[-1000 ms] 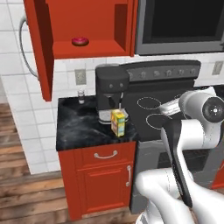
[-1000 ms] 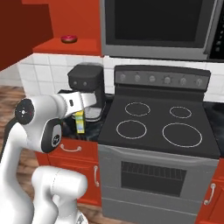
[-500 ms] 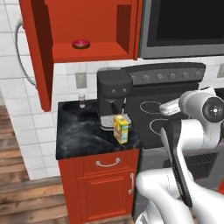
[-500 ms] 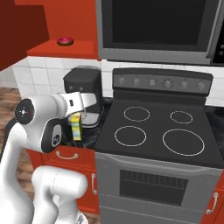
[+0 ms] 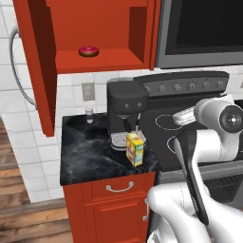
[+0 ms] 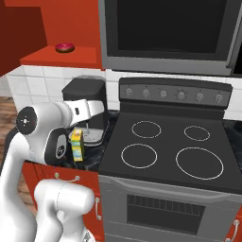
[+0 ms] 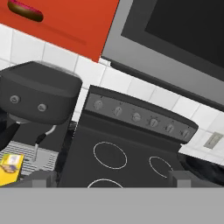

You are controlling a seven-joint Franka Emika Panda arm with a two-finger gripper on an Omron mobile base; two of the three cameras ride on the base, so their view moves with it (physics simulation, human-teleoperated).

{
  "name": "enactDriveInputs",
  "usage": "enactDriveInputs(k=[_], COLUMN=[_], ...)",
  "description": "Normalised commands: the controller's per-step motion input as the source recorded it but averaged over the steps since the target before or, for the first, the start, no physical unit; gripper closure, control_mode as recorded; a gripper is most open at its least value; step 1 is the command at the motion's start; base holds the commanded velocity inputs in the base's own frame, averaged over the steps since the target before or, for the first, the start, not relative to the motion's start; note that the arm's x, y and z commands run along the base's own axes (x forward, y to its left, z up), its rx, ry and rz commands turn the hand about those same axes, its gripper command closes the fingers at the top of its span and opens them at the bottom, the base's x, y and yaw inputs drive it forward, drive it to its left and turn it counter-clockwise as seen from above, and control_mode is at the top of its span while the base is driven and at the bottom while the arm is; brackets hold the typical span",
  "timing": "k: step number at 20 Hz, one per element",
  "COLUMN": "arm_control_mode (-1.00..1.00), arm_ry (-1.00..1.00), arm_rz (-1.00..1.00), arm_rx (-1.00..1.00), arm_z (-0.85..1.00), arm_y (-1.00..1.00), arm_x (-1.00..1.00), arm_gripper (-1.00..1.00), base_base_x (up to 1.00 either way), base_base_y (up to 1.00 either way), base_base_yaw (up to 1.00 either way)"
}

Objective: Pick the boxed food and cereal from the counter and place them in the cabinets closest to them.

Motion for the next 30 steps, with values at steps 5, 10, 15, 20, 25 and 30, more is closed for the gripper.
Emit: enactDriveInputs(k=[5, 10, 15, 20, 25, 30], arm_control_mode=[1.0, 1.0, 1.0, 1.0, -1.0, -1.0], arm_ry=[0.0, 0.0, 0.0, 0.0, 0.0, 0.0], arm_rz=[0.0, 0.0, 0.0, 0.0, 0.0, 0.04], arm_rx=[0.0, 0.0, 0.0, 0.0, 0.0, 0.0], arm_z=[0.0, 0.0, 0.0, 0.0, 0.0, -0.04], arm_y=[0.0, 0.0, 0.0, 0.0, 0.0, 0.12], arm_x=[0.0, 0.0, 0.0, 0.0, 0.0, 0.0], arm_gripper=[-1.0, -1.0, -1.0, -1.0, -1.0, -1.0], base_base_x=[0.36, 0.26, 0.38, 0.09, 0.0, 0.0], base_base_y=[0.14, 0.12, 0.18, 0.04, 0.0, 0.0], base_base_yaw=[-0.02, -0.02, -0.03, -0.01, 0.0, 0.0])
